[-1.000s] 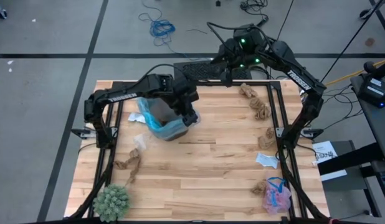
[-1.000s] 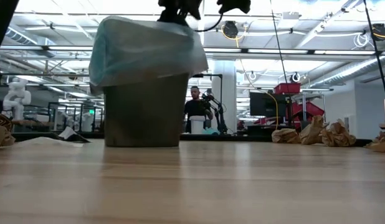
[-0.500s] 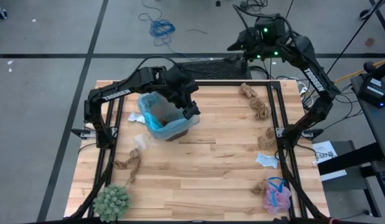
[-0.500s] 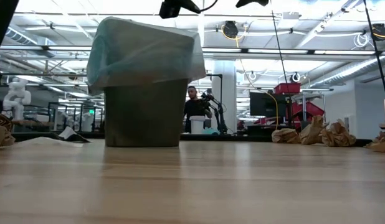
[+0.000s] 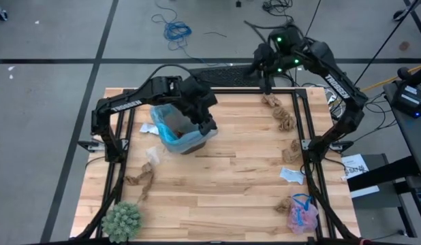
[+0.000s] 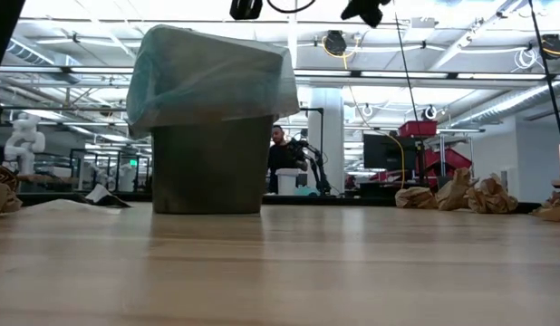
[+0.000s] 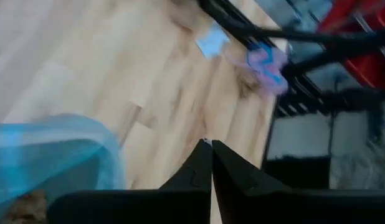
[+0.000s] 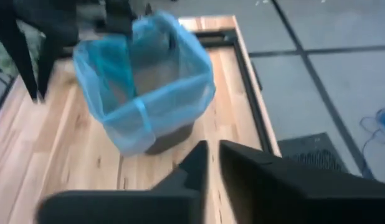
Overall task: Pick and place trash into bin
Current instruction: Adjust the brown trash bin
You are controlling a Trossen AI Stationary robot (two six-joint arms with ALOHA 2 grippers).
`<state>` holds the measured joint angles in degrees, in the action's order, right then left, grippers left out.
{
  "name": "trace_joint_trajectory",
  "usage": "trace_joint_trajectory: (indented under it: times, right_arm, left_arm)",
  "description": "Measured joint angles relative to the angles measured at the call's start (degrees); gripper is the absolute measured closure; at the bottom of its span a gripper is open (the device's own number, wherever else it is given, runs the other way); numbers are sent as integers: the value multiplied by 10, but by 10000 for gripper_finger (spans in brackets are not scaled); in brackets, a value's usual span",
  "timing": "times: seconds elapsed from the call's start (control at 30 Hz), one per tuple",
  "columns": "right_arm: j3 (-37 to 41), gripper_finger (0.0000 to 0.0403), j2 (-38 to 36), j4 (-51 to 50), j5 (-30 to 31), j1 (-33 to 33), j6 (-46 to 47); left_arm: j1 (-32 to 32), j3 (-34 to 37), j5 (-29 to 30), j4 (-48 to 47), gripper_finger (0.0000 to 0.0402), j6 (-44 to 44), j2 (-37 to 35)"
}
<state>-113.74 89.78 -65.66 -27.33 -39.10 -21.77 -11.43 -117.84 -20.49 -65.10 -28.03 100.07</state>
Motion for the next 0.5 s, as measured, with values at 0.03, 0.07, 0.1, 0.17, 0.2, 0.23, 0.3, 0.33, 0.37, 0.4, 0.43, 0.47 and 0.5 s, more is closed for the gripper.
trace_joint_trajectory:
  times: [0.03, 0.07, 0.1, 0.17, 0.2, 0.23, 0.3, 0.33, 0.37, 0.4, 0.43, 0.47, 0.5]
  right_arm:
    - [14, 391, 0, 3, 0, 0, -2]
    - [28, 392, 0, 9, 0, 0, -2]
    - [44, 394, 0, 17, -2, 2, -2]
    - [79, 399, 0, 31, -23, 10, -2]
    - [98, 401, 0, 39, -36, 14, -2]
    - [118, 401, 0, 48, -48, 20, -2]
    - [154, 402, 0, 71, -59, 34, -1]
    - [172, 402, 0, 84, -60, 42, -1]
    - [187, 402, 0, 98, -61, 50, -2]
    - [202, 402, 0, 110, -61, 58, -1]
    - [215, 401, 0, 121, -61, 67, -1]
    - [227, 399, 0, 132, -61, 75, -1]
    - [236, 396, -1, 144, -61, 84, -1]
  left_arm:
    - [-3, 0, 19, 2, 398, -3, -6]
    - [-5, 0, 43, 2, 399, -6, -12]
    - [-9, 0, 71, 3, 399, -12, -18]
    - [-18, -1, 130, 3, 400, -15, -40]
    - [-23, -5, 164, 4, 400, -15, -52]
    - [-27, -9, 196, 12, 400, -15, -63]
    - [-35, -19, 260, 33, 400, -11, -96]
    - [-38, -21, 283, 44, 400, -7, -110]
    - [-38, -22, 303, 64, 400, 0, -126]
    - [-39, -23, 318, 82, 401, 4, -143]
    - [-40, -23, 330, 88, 401, 11, -156]
    - [-39, -23, 343, 95, 401, 15, -168]
    - [-39, -23, 354, 104, 401, 17, -180]
